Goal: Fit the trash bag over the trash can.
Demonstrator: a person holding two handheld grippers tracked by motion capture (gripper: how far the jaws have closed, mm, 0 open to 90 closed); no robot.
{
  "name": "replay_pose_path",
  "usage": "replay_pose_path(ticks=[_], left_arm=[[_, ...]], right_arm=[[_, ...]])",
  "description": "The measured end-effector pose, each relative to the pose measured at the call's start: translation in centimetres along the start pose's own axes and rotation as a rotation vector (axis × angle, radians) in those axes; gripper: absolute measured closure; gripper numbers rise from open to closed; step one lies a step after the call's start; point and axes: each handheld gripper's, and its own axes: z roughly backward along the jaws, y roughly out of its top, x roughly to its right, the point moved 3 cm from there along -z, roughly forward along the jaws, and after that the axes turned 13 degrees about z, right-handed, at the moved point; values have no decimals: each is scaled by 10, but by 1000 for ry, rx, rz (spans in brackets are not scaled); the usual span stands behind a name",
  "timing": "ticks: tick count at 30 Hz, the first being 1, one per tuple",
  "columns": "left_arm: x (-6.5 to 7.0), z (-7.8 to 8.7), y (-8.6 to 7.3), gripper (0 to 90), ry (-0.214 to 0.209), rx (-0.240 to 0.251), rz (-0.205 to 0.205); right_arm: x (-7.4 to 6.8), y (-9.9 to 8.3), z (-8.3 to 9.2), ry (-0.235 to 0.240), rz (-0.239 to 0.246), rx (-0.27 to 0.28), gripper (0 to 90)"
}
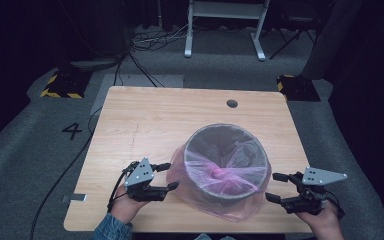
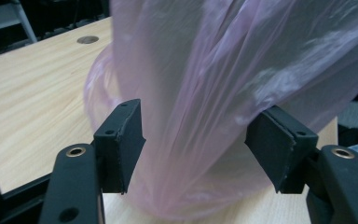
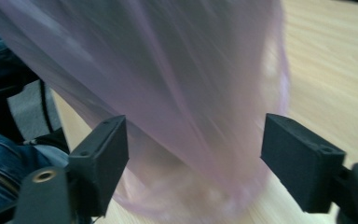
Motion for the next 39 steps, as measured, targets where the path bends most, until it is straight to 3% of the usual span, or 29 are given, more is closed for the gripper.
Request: replay_pose_path(ticks=[2, 3, 4, 5, 7, 8, 10, 16, 22, 25, 27, 30, 31, 32, 33, 35, 37, 39], left_arm=[[2, -4, 5, 370, -8, -8, -18], [4, -5, 6, 452, -33, -22, -31], [6, -6, 8, 578, -40, -22, -47], [8, -7, 8, 635, -29, -25, -60], [8, -9, 7, 754, -13, -72, -69], [7, -11, 5, 829, 1, -94, -76], [5, -16, 0, 868, 20, -141, -85], [1, -25, -8, 890, 34, -186, -81], [-15, -27, -16, 889, 21, -178, -2], [-14, -33, -21, 891, 50, -231, -30], [-10, -36, -25, 892, 31, -260, -44], [-4, -37, -32, 892, -63, -331, -38], [-1, -37, -35, 891, -77, -347, -39], [0, -36, -37, 891, -119, -360, -32], [3, -34, -39, 891, -193, -354, -11], [6, -25, -39, 889, -262, -307, -34], [6, -18, -36, 874, -247, -272, -37], [2, -12, -30, 739, -186, -199, -13]], right_arm=[[-6, 8, -10, 14, 29, -19, 204], [-7, 10, -14, 9, 35, -35, 293], [-8, 12, -17, 7, 39, -52, 484], [-7, 12, -18, 37, 33, -66, 646], [-1, 10, -20, 48, -18, -82, 814], [3, 8, -20, 42, -39, -88, 849], [10, 3, -22, 35, -70, -113, 893], [23, -22, -36, 9, -114, -215, 895], [29, -40, -49, 11, -164, -255, 889], [27, -45, -56, 2, -157, -313, 889], [21, -47, -59, 10, -147, -341, 895], [13, -49, -60, 25, -123, -363, 897], [11, -50, -58, 26, -125, -366, 897], [11, -50, -56, 27, -127, -358, 896], [10, -50, -53, 28, -130, -342, 888], [11, -49, -44, 45, -140, -280, 707], [11, -45, -34, 55, -132, -195, 602], [10, -39, -25, 47, -115, -118, 482]])
